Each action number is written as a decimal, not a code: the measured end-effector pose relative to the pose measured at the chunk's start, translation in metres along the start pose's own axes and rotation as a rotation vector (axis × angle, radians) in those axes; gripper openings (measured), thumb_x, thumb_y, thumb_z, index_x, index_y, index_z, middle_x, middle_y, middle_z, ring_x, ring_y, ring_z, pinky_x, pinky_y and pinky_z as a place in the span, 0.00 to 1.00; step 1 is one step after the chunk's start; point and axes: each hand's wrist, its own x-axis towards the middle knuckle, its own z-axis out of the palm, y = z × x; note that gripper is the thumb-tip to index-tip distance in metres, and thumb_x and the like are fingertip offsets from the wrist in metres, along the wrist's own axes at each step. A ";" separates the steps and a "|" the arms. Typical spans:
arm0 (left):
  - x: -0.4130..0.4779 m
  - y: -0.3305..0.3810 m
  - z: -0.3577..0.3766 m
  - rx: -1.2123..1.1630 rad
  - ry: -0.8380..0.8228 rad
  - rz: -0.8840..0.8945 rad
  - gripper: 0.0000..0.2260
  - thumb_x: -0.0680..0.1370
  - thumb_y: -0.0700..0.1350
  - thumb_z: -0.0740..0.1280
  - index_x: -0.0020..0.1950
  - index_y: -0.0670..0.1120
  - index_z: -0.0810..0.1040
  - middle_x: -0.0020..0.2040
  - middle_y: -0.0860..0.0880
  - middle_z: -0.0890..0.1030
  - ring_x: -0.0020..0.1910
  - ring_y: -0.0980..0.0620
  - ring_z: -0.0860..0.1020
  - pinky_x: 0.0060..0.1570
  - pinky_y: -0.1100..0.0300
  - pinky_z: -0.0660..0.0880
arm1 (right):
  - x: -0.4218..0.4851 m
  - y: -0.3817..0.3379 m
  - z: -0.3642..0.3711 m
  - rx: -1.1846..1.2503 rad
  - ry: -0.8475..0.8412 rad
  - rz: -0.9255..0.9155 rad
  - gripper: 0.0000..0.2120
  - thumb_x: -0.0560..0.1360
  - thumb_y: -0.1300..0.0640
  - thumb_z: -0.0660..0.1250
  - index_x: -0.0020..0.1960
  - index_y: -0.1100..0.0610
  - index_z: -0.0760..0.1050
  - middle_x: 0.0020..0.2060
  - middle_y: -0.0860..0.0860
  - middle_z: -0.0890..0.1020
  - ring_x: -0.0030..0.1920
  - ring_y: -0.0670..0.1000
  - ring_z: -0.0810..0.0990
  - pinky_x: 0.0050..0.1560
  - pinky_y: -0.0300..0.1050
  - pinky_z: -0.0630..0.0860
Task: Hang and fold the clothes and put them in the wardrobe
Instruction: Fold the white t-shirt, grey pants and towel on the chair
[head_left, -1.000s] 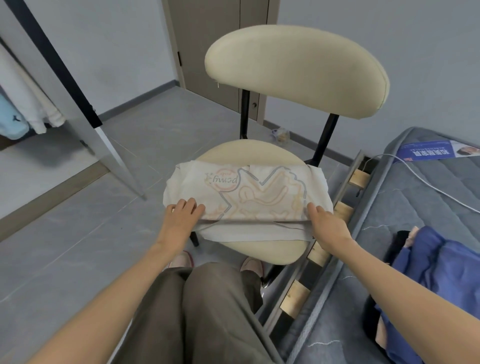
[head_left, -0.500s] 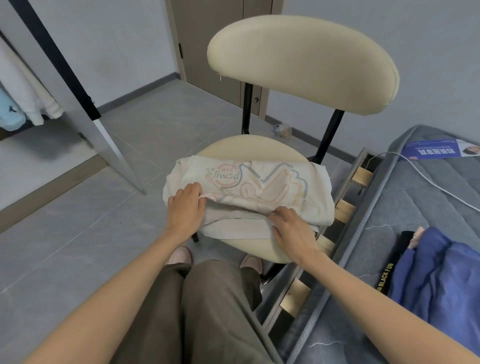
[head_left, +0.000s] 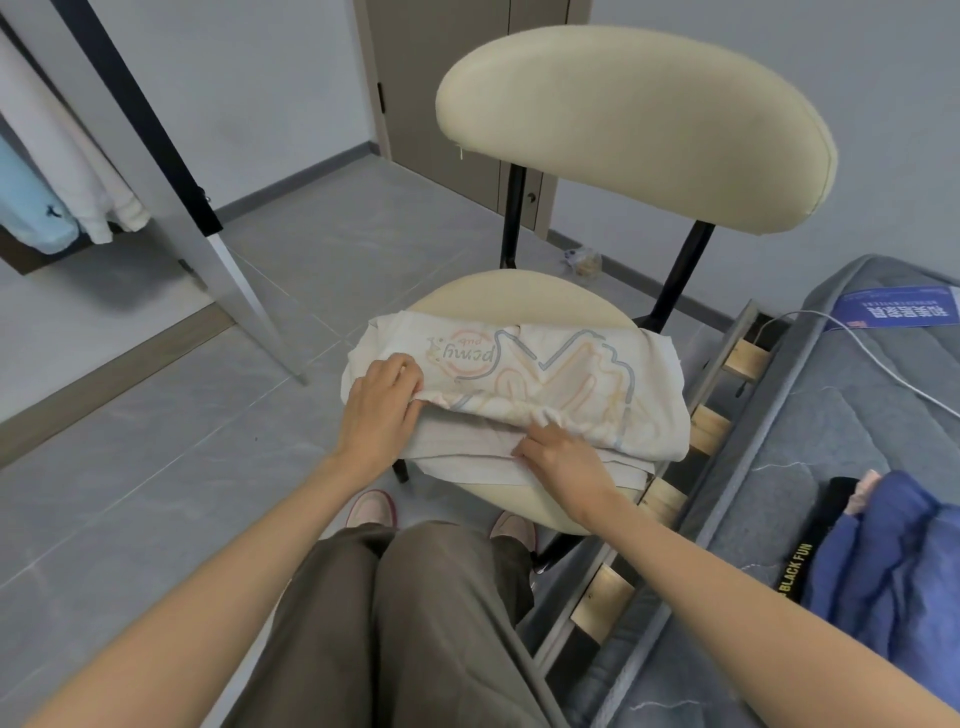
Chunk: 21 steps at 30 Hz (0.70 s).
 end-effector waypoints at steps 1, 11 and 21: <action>-0.006 -0.003 0.001 0.053 -0.043 0.102 0.12 0.67 0.31 0.71 0.45 0.41 0.72 0.52 0.43 0.77 0.47 0.40 0.76 0.41 0.51 0.72 | -0.003 0.002 0.001 -0.016 -0.003 -0.024 0.14 0.59 0.67 0.79 0.42 0.57 0.82 0.37 0.53 0.81 0.34 0.56 0.80 0.30 0.42 0.74; -0.024 -0.010 0.010 0.414 -0.560 0.310 0.26 0.56 0.46 0.76 0.51 0.48 0.69 0.64 0.46 0.76 0.58 0.42 0.78 0.51 0.40 0.75 | -0.009 0.016 -0.027 0.065 0.073 0.011 0.14 0.74 0.54 0.61 0.57 0.56 0.78 0.48 0.51 0.82 0.49 0.54 0.80 0.47 0.48 0.78; -0.020 -0.003 0.009 0.367 -0.563 0.049 0.39 0.77 0.30 0.56 0.76 0.49 0.33 0.78 0.46 0.41 0.77 0.45 0.44 0.74 0.52 0.45 | -0.032 0.065 -0.025 -0.027 -0.210 0.332 0.31 0.79 0.64 0.56 0.78 0.55 0.49 0.77 0.53 0.53 0.77 0.54 0.53 0.75 0.46 0.47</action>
